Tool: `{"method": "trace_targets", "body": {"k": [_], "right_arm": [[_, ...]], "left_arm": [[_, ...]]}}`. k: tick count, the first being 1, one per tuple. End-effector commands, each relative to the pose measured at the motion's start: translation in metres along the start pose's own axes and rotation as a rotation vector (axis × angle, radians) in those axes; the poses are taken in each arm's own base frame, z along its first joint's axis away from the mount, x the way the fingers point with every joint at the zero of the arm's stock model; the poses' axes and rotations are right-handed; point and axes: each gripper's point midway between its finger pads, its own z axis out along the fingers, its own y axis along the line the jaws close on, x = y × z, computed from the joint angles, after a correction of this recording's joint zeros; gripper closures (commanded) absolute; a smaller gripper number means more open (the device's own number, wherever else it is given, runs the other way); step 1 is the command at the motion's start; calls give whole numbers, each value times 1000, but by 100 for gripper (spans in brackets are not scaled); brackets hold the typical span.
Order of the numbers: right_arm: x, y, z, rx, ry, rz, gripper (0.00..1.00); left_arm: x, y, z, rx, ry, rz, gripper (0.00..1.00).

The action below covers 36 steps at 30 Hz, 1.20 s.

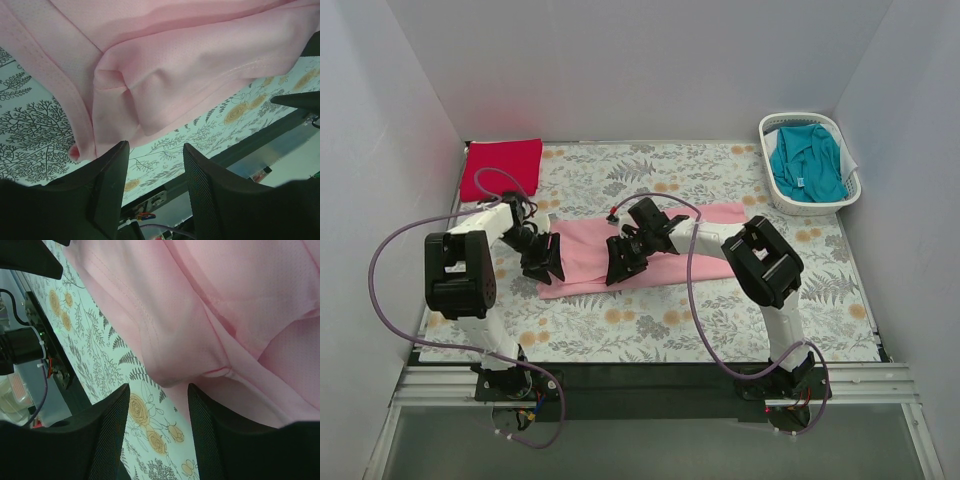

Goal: Fold and stack the t-shirts
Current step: Fold the tshirt

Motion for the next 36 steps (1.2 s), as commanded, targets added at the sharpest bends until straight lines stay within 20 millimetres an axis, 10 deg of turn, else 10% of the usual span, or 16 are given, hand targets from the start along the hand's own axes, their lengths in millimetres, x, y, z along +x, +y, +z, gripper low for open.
{"method": "trace_targets", "body": {"k": [1,22,30,36], "right_arm": [[-17,13,3,-54,-24,-20,44],[-28,7,5,-65,-45,-42,55],[-41,5,-4,-81,-69,-36,97],[-60,5,-14,-81,-117,-72,99]], "left_arm": [[-2,3,0,-16,7,4,53],[-3,-8,21,98,49,-14,69],[-15,-19,6,113,11,7,98],[-42,-29,-10,129,-51,38,100]]}}
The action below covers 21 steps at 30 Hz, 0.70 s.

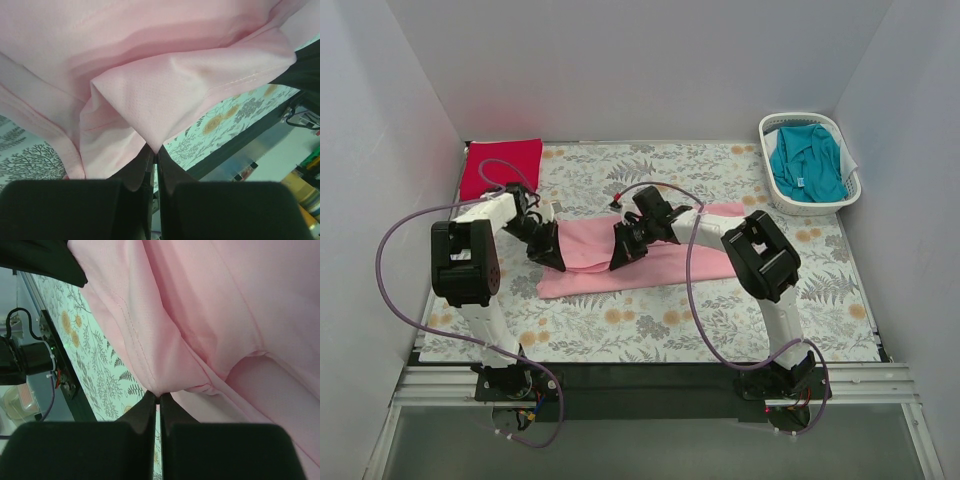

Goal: Fold and stack the t-shirts
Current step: Fold the tshirt

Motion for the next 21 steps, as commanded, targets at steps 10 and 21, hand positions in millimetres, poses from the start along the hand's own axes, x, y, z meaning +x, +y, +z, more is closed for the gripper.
{"method": "trace_targets", "body": {"k": [10,21], "right_arm": [[-58,-7,-11,-38,-112,-64,99],[-56,-10,-10,-55,-102,-39,61]], "left_arm": [[-67,-28,-25,76,-157,75,100],[-79,-18,-20,47,-160,48,85]]}}
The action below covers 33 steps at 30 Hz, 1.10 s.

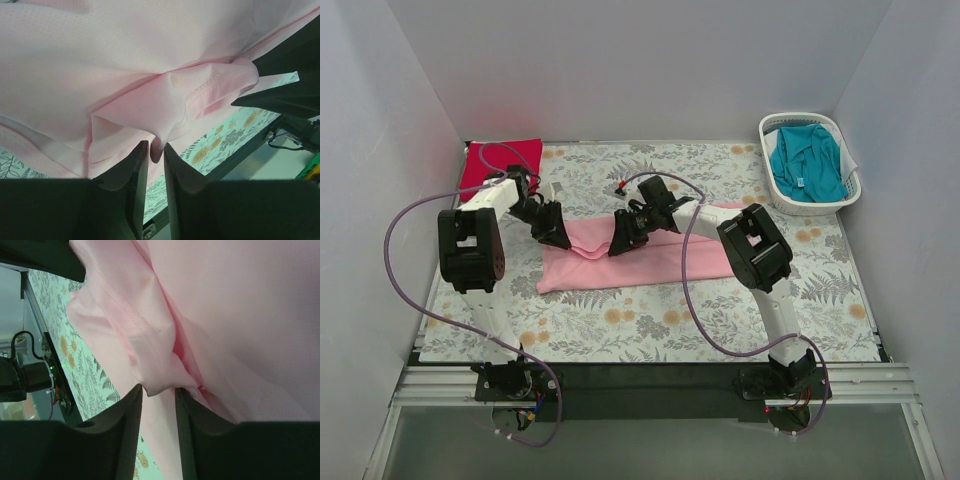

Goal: Fold and stack the t-shirts
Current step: Fold the tshirt

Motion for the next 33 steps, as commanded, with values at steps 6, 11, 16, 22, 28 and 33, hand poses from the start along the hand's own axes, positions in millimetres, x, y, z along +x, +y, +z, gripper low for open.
{"method": "trace_targets", "body": {"k": [6,11,16,22,28,33], "right_arm": [[-25,25,-32,-25,-83,-75,53],[-56,7,-87,45,-210,-73,52],[-61,-23,-138,87,-270,-29,53],[-9,-54,-183,186,-194,-31,67],[67,-90,-203,315,-48,-16,85],[91,-127,-219,394,-6,61,91]], "left_arm": [[-27,-5,-32,-7,-175,-43,60],[-32,-35,-58,140,-295,-12,58],[-9,-45,-56,175,-303,-36,58],[22,-55,-53,221,-352,-80,38],[24,-52,-33,307,-330,-141,15],[5,-48,-17,355,-315,-168,12]]}}
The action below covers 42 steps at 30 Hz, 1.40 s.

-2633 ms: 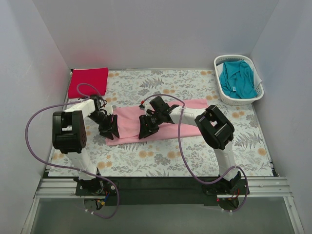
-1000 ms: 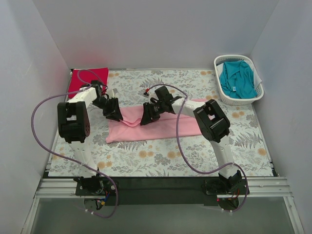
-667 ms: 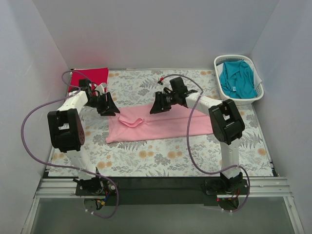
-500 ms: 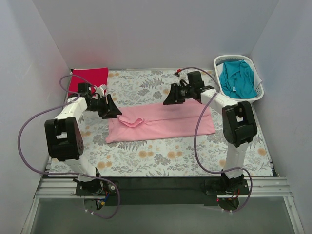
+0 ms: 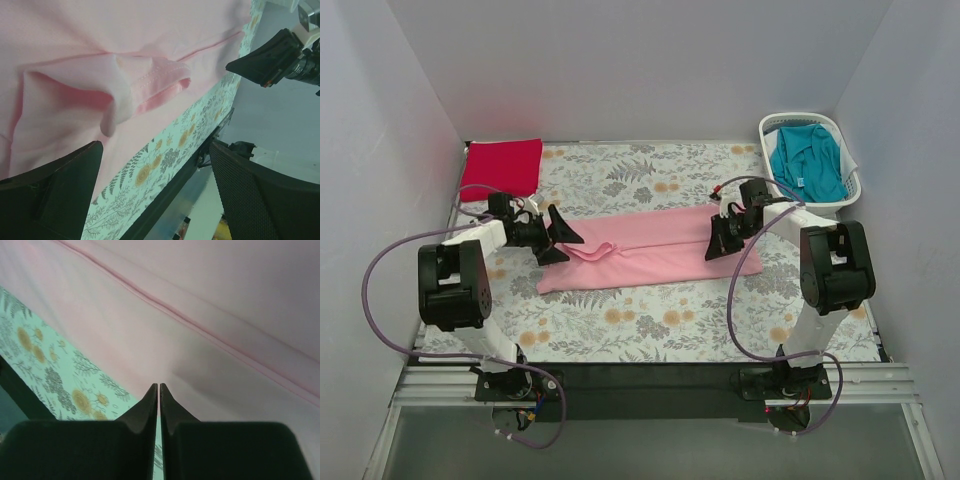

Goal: Fold and stack the t-shirts
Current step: Fold the tshirt

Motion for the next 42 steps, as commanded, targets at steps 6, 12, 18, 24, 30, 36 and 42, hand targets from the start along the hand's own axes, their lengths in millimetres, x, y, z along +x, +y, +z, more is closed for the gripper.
{"method": "trace_targets", "body": {"k": [6,12,18,24,30,36,42], "right_arm": [[20,-53,-7,102,71,29,94],[18,-61,-9,117,71,32,94],[17,-58,-19,105,58,27,94],[12,-53,-32,84,19,14,95],[-3,-52,-41,37,-36,26,99],[-24,-55,-42,29,-75,15,99],[-40,-88,-33,49,-101,78,99]], "left_arm": [[-55,-25,19,98,-83,75,11],[-87,-28,28,115,-128,47,10],[-87,-47,16,155,-152,111,10],[-38,-73,10,229,-71,185,24],[6,-81,53,243,94,205,61],[13,-84,91,229,161,225,73],[15,-51,113,151,186,141,74]]}}
